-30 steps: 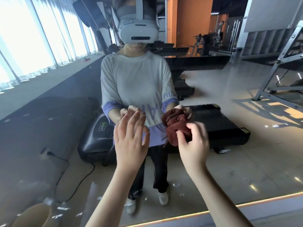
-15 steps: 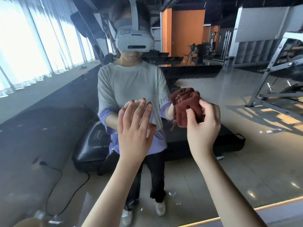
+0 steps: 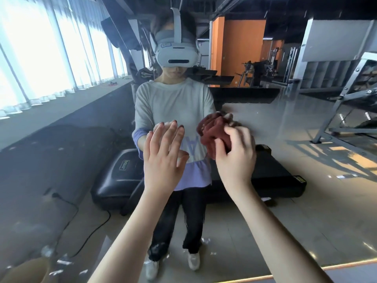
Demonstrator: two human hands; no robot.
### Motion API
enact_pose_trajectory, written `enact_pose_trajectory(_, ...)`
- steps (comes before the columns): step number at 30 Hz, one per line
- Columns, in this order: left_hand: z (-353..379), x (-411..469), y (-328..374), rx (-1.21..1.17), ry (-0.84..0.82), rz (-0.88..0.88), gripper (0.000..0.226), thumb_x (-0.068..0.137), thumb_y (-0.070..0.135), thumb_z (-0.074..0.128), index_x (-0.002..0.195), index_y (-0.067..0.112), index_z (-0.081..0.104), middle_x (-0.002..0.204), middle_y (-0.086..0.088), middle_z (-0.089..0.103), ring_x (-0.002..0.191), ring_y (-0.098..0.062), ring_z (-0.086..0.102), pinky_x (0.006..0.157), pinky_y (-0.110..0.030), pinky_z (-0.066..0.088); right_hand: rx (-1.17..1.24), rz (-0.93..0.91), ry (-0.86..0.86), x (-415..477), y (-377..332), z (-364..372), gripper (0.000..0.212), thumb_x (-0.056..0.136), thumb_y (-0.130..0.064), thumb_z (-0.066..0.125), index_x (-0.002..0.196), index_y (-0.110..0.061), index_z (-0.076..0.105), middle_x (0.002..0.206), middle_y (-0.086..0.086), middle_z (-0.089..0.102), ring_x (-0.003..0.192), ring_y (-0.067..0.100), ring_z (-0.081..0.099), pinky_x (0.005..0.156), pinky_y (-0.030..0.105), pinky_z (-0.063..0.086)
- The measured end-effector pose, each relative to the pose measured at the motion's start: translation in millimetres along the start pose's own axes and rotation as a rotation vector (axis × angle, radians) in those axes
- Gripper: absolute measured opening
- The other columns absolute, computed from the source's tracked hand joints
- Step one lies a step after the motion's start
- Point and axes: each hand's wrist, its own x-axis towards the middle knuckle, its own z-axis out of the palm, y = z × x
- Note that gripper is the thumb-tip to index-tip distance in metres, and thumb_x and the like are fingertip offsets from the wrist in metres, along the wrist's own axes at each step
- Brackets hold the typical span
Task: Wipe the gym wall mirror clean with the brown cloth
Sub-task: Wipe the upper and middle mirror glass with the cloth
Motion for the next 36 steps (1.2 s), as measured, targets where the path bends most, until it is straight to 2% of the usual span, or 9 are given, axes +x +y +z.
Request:
enact_pose_trajectory(3, -2.5, 1.0, 1.8, 0.019, -0.015, -0.008, 0.064, 0.077, 0.017, 0.079, 0.137, 0.009, 0.058, 0.143, -0.011, 0.056, 0.136, -0.037, 0.045, 0.113, -0.052, 0.035, -0.020, -0.119, -0.027, 24.6, 1.0, -3.7, 0.023, 0.081, -0.016, 0.066, 0.103, -0.009, 0.071, 0.101, 0.010, 0.064, 0.090, 0.031, 0.060, 0.066, 0.032, 0.047)
enact_pose_trajectory(8, -8.9, 8.7, 10.3, 0.022, 0.016, -0.069, 0.059, 0.076, 0.009, 0.079, 0.132, 0.008, 0.062, 0.137, -0.011, 0.060, 0.133, -0.034, 0.046, 0.108, -0.047, 0.038, 0.012, 0.057, 0.061, 37.3, 5.0, -9.2, 0.025, 0.081, -0.013, 0.068, 0.105, -0.007, 0.069, 0.102, 0.013, 0.063, 0.092, 0.035, 0.061, 0.067, 0.025, 0.036)
enact_pose_trajectory(13, -9.8, 22.3, 14.3, 0.017, -0.017, -0.022, 0.065, 0.077, 0.018, 0.081, 0.137, 0.009, 0.058, 0.141, -0.009, 0.056, 0.134, -0.033, 0.045, 0.108, -0.050, 0.038, -0.030, -0.183, -0.033, 52.5, -10.2, -5.1, 0.023, 0.082, -0.016, 0.065, 0.104, -0.011, 0.070, 0.101, 0.010, 0.063, 0.087, 0.034, 0.061, 0.060, 0.031, 0.046)
enact_pose_trajectory(18, -5.5, 24.6, 11.7, 0.007, 0.002, 0.007, 0.077, 0.065, 0.015, 0.088, 0.135, 0.011, 0.056, 0.135, -0.010, 0.060, 0.131, -0.031, 0.042, 0.107, -0.046, 0.036, -0.026, 0.200, 0.178, 65.1, 12.1, -17.7, 0.026, 0.083, -0.016, 0.064, 0.107, -0.006, 0.067, 0.106, 0.016, 0.062, 0.094, 0.039, 0.059, 0.069, 0.030, 0.038)
enact_pose_trajectory(24, -1.5, 21.9, 13.5, -0.036, 0.019, 0.016, 0.071, 0.070, 0.012, 0.085, 0.135, 0.006, 0.057, 0.136, -0.013, 0.060, 0.132, -0.032, 0.039, 0.108, -0.048, 0.034, -0.098, -0.080, -0.017, 35.7, 5.3, -11.7, 0.025, 0.079, -0.013, 0.071, 0.103, -0.008, 0.068, 0.102, 0.013, 0.063, 0.091, 0.037, 0.061, 0.065, 0.032, 0.048)
enact_pose_trajectory(28, -0.7, 20.3, 11.5, -0.036, 0.006, 0.014, 0.066, 0.075, 0.013, 0.080, 0.136, 0.007, 0.056, 0.139, -0.012, 0.058, 0.134, -0.032, 0.038, 0.110, -0.050, 0.036, -0.084, 0.225, 0.147, 34.1, 18.2, -17.1, 0.024, 0.081, -0.013, 0.069, 0.104, -0.005, 0.067, 0.104, 0.015, 0.062, 0.096, 0.038, 0.059, 0.066, 0.030, 0.038)
enact_pose_trajectory(30, -1.2, 21.1, 13.2, -0.041, -0.014, 0.009, 0.063, 0.078, 0.015, 0.074, 0.137, 0.006, 0.055, 0.140, -0.012, 0.057, 0.135, -0.032, 0.037, 0.110, -0.053, 0.038, -0.074, 0.300, 0.136, 17.7, 14.2, -14.1, 0.024, 0.081, -0.010, 0.067, 0.104, -0.003, 0.065, 0.106, 0.018, 0.061, 0.097, 0.041, 0.058, 0.068, 0.031, 0.035)
enact_pose_trajectory(34, -1.7, 19.3, 14.7, -0.047, -0.029, 0.009, 0.059, 0.081, 0.018, 0.065, 0.138, 0.006, 0.053, 0.141, -0.013, 0.056, 0.136, -0.033, 0.036, 0.109, -0.055, 0.039, -0.076, 0.039, -0.073, -6.2, 6.3, -7.9, 0.024, 0.076, -0.008, 0.075, 0.099, -0.005, 0.067, 0.100, 0.015, 0.063, 0.088, 0.038, 0.063, 0.064, 0.031, 0.046)
enact_pose_trajectory(36, -0.8, 18.5, 13.0, -0.040, -0.026, 0.015, 0.063, 0.080, 0.019, 0.074, 0.138, 0.006, 0.054, 0.141, -0.013, 0.056, 0.136, -0.033, 0.036, 0.109, -0.054, 0.038, -0.098, 0.095, -0.019, 1.6, 14.5, -12.4, 0.023, 0.076, -0.010, 0.076, 0.098, -0.006, 0.068, 0.098, 0.014, 0.064, 0.088, 0.037, 0.063, 0.062, 0.027, 0.040)
